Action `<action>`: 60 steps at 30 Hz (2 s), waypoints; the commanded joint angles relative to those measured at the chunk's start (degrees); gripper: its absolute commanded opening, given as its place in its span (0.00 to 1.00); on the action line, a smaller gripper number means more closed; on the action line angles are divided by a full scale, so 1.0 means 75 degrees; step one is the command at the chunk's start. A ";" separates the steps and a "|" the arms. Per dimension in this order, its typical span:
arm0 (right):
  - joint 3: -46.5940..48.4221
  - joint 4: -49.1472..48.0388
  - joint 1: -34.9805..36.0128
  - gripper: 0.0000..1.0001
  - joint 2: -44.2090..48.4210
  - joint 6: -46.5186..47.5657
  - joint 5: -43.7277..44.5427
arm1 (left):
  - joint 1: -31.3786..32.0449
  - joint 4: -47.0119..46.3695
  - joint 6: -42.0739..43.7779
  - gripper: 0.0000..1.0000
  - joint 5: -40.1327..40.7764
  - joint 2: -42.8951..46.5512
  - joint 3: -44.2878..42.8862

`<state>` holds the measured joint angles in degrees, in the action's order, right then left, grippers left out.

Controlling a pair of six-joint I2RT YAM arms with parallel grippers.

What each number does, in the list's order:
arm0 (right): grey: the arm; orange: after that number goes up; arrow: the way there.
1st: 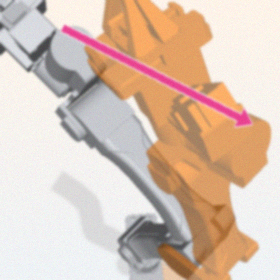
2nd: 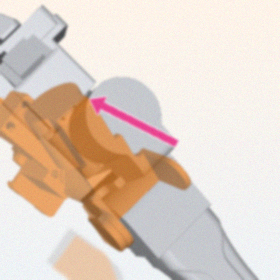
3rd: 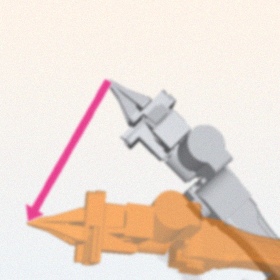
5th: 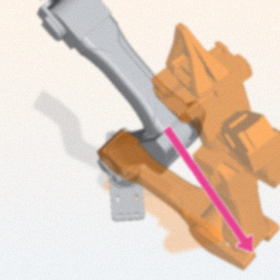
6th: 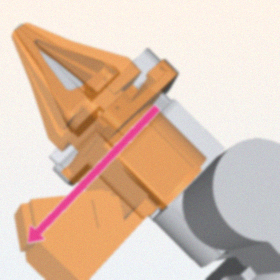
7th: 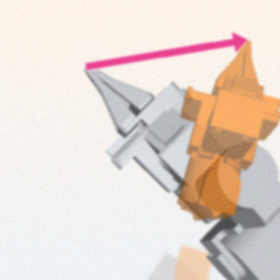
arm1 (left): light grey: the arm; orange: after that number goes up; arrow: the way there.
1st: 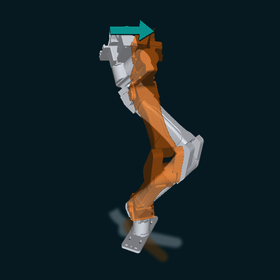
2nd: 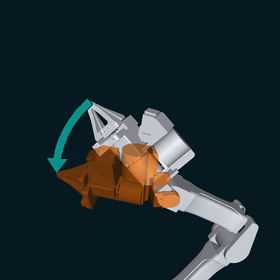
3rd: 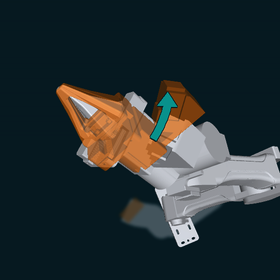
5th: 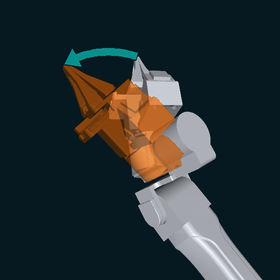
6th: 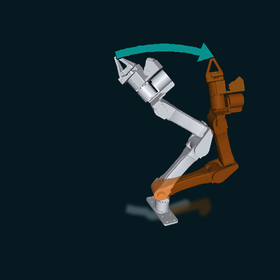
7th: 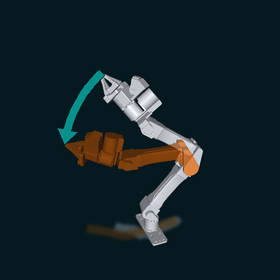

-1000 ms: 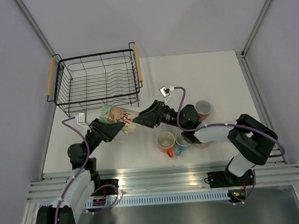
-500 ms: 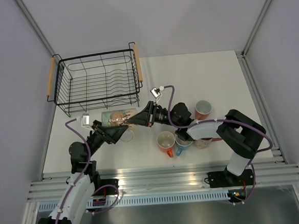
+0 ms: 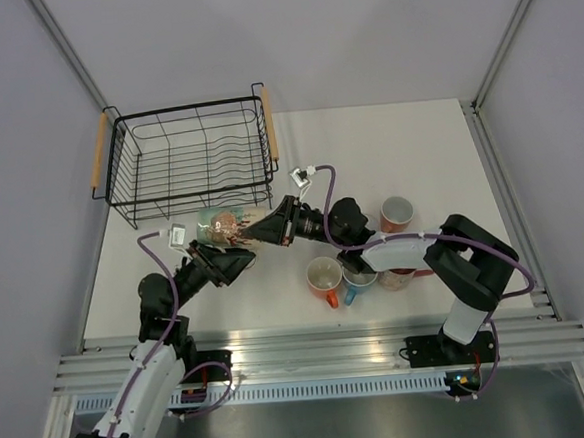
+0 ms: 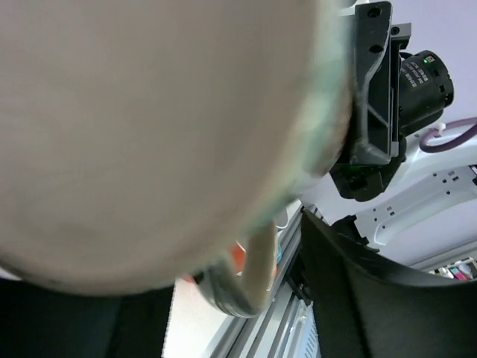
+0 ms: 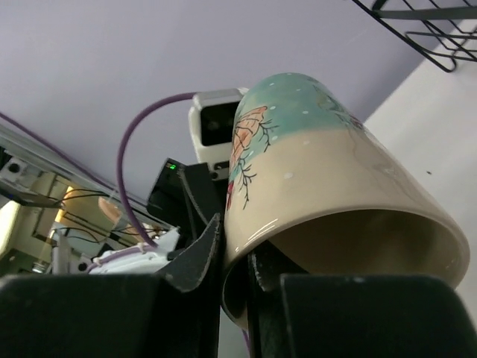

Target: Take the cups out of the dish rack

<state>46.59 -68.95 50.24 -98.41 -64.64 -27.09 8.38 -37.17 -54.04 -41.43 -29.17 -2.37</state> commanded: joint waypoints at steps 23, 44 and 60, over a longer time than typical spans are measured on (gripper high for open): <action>0.3358 1.0068 0.0333 0.01 0.1346 0.5651 0.1877 | 0.0031 0.6874 0.2284 0.91 0.5765 0.1499 -0.3597; 0.8167 1.5931 0.1786 0.01 -0.2616 0.7658 0.5264 | 0.0031 0.7850 0.2249 0.91 0.6742 0.1264 -0.4348; 0.8390 1.6423 0.2090 0.01 -0.2793 0.8115 0.5710 | 0.0031 0.7885 0.2213 0.92 0.6801 0.1112 -0.4488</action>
<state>106.98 51.62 65.65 -119.70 -5.78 11.57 8.71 21.45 -39.29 8.93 -20.12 -33.45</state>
